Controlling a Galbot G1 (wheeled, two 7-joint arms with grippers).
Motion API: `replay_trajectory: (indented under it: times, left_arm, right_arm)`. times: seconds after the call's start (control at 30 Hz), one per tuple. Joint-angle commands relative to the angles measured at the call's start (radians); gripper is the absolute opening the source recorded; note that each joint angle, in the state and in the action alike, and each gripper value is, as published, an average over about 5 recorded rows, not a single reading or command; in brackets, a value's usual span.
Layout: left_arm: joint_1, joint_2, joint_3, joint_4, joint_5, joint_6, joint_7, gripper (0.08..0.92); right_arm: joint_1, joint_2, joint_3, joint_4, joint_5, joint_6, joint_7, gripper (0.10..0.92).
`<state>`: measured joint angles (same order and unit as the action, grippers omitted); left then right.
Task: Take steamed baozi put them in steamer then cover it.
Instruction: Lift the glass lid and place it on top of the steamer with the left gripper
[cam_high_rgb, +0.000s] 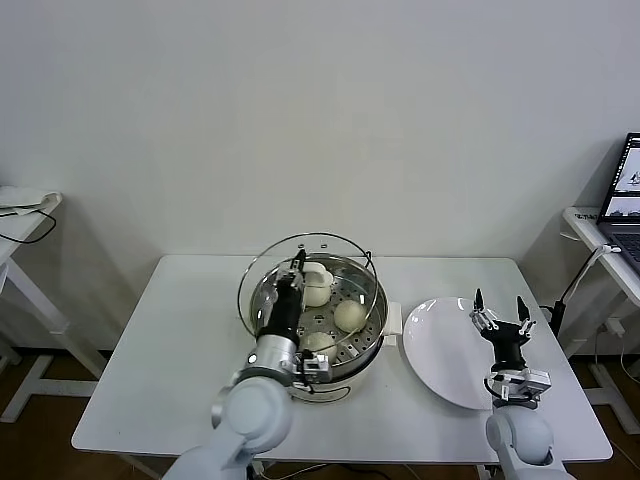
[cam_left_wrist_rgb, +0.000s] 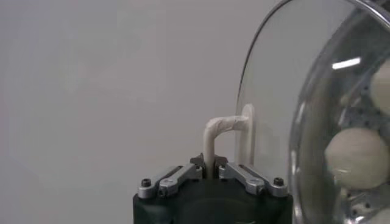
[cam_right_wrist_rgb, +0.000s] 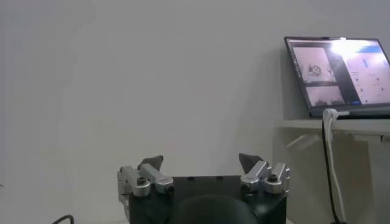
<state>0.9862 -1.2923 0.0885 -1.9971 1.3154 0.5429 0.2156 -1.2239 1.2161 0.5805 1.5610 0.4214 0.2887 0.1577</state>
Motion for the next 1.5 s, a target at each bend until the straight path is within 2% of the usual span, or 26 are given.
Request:
replay_trajectory:
  times: [0.03, 1.5]
  left_arm:
    - [-0.053, -0.047, 0.089, 0.099, 0.128, 0.049, 0.078, 0.196]
    - [-0.024, -0.090, 0.068, 0.150, 0.191, 0.020, 0.072, 0.196]
  right_arm:
    - [0.009, 0.006, 0.002, -0.018, -0.004, 0.001, -0.001, 0.823]
    - [0.009, 0.019, 0.003, -0.032, -0.018, 0.009, -0.010, 0.823]
